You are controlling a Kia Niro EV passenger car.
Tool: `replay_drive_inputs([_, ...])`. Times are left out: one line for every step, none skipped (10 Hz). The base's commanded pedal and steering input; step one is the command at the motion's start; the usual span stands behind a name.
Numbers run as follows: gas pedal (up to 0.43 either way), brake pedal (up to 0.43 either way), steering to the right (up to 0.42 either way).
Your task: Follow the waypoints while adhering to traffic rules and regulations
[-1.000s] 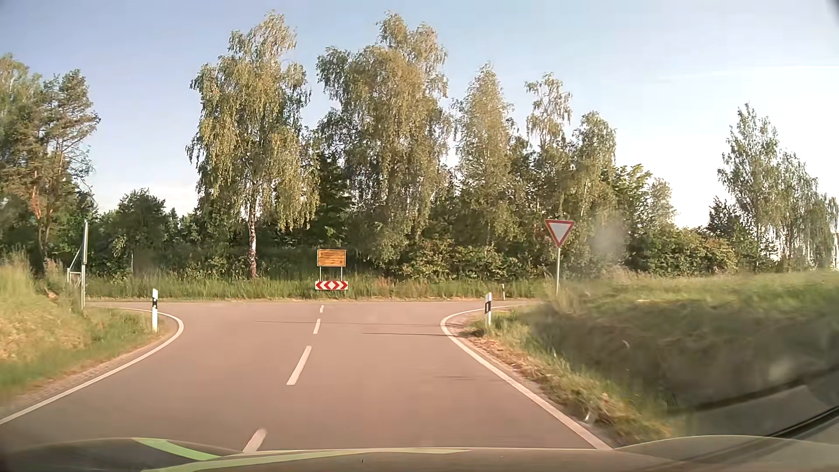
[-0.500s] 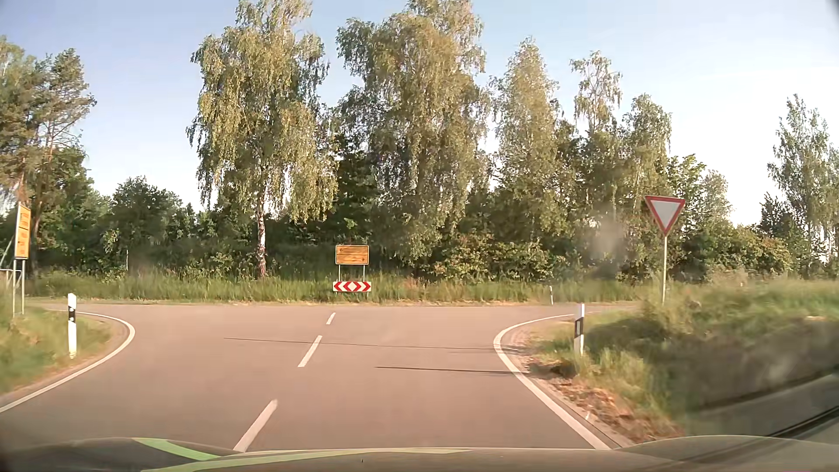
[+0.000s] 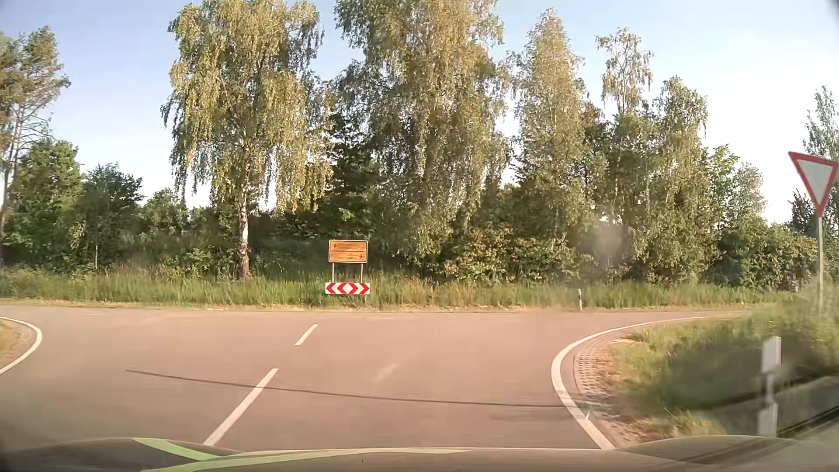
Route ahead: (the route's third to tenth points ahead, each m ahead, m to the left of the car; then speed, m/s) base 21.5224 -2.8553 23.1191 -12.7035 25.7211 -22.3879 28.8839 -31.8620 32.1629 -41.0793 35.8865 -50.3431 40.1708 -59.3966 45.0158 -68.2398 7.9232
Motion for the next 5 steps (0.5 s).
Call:
replay_drive_inputs([0.0, 0.244, 0.034])
replay_drive_inputs([0.0, 0.238, 0.054])
replay_drive_inputs([0.0, 0.238, 0.073])
replay_drive_inputs([0.0, 0.232, 0.096])
replay_drive_inputs([0.0, 0.226, 0.122])
